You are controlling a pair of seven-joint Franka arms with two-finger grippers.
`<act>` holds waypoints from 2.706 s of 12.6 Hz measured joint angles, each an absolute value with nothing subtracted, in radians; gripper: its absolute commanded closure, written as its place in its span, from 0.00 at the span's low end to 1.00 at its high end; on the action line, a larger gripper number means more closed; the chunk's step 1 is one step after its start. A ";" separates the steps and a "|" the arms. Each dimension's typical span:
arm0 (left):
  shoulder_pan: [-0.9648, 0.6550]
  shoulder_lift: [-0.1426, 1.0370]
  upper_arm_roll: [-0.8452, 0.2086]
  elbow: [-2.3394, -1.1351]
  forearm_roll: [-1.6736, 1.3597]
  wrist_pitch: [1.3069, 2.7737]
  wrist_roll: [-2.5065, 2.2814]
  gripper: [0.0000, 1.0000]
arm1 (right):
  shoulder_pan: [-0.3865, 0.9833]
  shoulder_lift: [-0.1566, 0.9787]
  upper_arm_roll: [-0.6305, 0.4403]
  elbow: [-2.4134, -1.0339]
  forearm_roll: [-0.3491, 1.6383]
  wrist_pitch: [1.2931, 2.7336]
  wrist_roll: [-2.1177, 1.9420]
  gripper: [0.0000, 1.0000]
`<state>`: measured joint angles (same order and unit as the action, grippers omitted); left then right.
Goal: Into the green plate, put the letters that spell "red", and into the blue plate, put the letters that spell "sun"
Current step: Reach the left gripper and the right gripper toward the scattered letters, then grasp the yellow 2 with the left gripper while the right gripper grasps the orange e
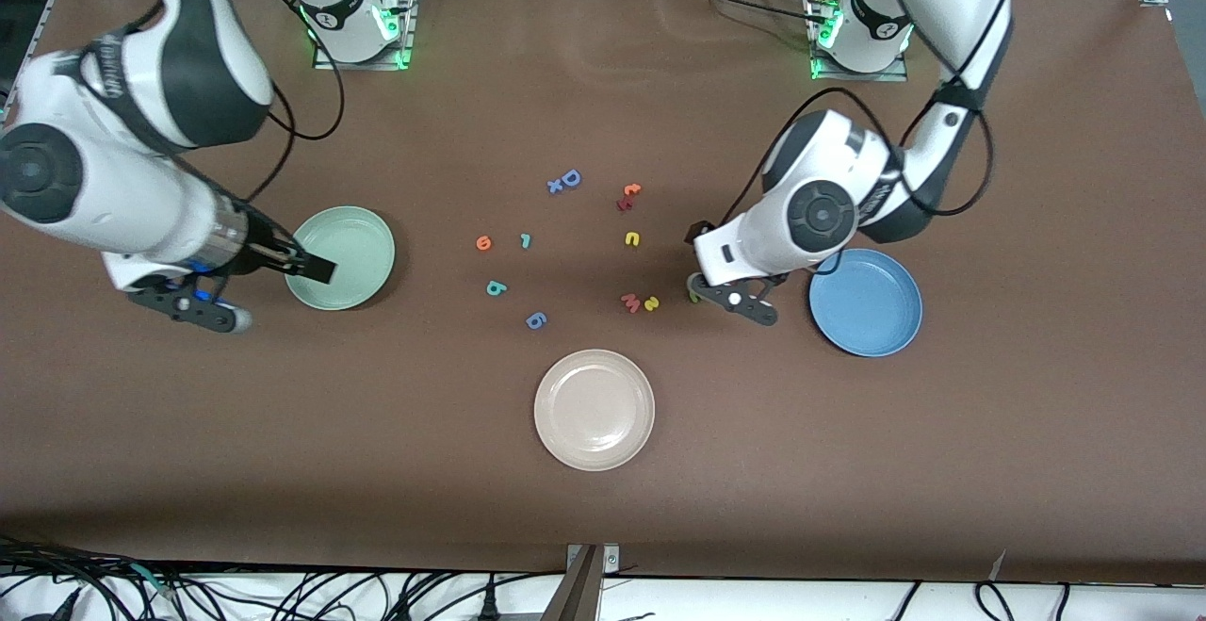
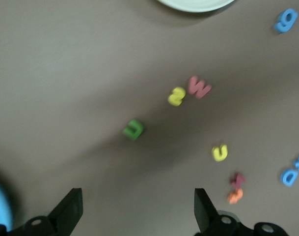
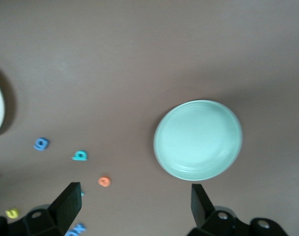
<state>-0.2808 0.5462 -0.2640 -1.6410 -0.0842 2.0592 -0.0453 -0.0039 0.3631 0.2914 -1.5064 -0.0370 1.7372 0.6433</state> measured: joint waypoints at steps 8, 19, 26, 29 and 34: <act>-0.359 0.734 -0.263 -1.654 0.105 2.395 -0.028 0.01 | 0.010 0.383 0.432 -1.882 -0.037 2.085 0.934 0.01; -0.394 0.793 -0.262 -1.655 0.195 2.508 -0.016 0.27 | 0.018 0.421 0.521 -2.218 -0.089 2.552 1.064 0.05; -0.395 0.792 -0.262 -1.650 0.195 2.514 -0.015 0.66 | 0.018 0.499 0.498 -2.217 -0.332 2.618 1.065 0.12; -0.397 0.791 -0.265 -1.649 0.195 2.514 -0.015 0.76 | 0.020 0.503 0.498 -2.211 -0.387 2.630 1.063 0.17; -0.395 0.788 -0.264 -1.648 0.195 2.515 -0.015 0.81 | 0.019 0.504 0.498 -2.210 -0.461 2.643 1.064 0.21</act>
<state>-0.3953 0.7881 -0.2638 -1.6482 0.1948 2.5146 -0.0152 0.0195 0.5035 0.4981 -2.2100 -0.4613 2.6433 1.0645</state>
